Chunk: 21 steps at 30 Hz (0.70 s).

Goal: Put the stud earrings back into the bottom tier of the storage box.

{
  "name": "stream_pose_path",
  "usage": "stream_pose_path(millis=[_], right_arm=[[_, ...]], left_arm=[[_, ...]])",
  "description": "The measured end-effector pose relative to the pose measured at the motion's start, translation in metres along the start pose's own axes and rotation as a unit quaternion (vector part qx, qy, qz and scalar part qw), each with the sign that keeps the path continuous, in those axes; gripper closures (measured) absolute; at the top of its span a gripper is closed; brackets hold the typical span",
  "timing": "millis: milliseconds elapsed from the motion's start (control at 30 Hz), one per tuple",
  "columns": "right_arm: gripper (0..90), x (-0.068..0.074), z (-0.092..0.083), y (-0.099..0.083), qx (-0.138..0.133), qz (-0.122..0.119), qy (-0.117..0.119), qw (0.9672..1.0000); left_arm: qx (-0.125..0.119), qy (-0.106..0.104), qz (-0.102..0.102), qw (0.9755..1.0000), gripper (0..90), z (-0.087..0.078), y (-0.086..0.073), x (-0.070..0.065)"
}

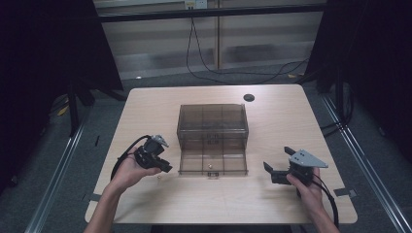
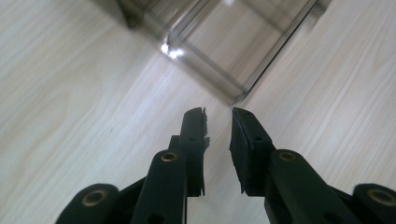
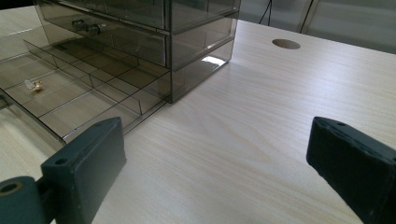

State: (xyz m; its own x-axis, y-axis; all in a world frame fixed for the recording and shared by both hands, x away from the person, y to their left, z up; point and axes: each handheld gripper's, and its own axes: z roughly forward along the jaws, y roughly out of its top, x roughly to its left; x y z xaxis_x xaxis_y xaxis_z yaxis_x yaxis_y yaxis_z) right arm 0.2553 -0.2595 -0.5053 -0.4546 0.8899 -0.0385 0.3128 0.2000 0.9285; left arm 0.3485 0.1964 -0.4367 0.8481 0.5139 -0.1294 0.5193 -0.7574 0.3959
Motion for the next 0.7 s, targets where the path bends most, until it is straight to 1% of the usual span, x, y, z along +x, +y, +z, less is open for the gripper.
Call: stream_pose_path(millis=[67,100,200,233,300,333,433,533,600,633,667,700], right_arm=[[4.0,0.000,0.000,0.000,0.000,0.001,0.001,1.0000],[4.0,0.000,0.000,0.000,0.000,0.001,-0.002,1.0000],[4.0,0.001,0.000,0.000,0.000,0.000,-0.001,1.0000],[4.0,0.001,0.000,0.000,0.000,0.001,-0.001,1.0000],[4.0,0.000,0.000,0.000,0.000,0.001,-0.002,1.0000],[4.0,0.000,0.000,0.000,0.000,0.001,-0.002,1.0000],[4.0,0.000,0.000,0.000,0.001,0.001,-0.002,1.0000],[4.0,0.000,0.000,0.000,0.001,0.000,-0.002,1.0000],[4.0,0.000,0.000,0.000,0.001,0.001,-0.003,1.0000],[4.0,0.000,0.000,0.000,0.000,0.001,-0.003,1.0000],[4.0,0.000,0.000,0.000,0.000,0.001,-0.002,1.0000],[4.0,0.001,0.000,0.000,0.000,0.001,-0.002,1.0000]], left_arm=[[-0.001,0.001,-0.004,1.0000,75.7,-0.001,-0.005,0.001],[0.003,0.000,-0.003,1.0000,75.7,-0.002,-0.008,0.001],[0.014,0.005,-0.001,0.9999,76.8,-0.003,-0.012,0.003],[0.013,0.007,-0.003,0.9999,77.2,-0.003,-0.014,0.003],[0.020,0.007,0.002,0.9998,77.5,-0.003,-0.017,0.003],[0.021,0.005,-0.001,0.9998,78.0,-0.003,-0.018,0.002],[0.029,0.004,0.005,0.9995,77.9,-0.002,-0.022,0.002],[0.031,0.000,0.000,0.9995,77.9,0.002,-0.024,0.001],[0.038,-0.003,0.005,0.9993,77.9,0.005,-0.024,0.002],[0.036,-0.003,0.004,0.9993,77.9,0.006,-0.025,0.003],[0.041,-0.003,0.002,0.9992,78.0,0.007,-0.026,0.003],[0.041,-0.007,0.001,0.9992,79.4,0.008,-0.027,0.003]])
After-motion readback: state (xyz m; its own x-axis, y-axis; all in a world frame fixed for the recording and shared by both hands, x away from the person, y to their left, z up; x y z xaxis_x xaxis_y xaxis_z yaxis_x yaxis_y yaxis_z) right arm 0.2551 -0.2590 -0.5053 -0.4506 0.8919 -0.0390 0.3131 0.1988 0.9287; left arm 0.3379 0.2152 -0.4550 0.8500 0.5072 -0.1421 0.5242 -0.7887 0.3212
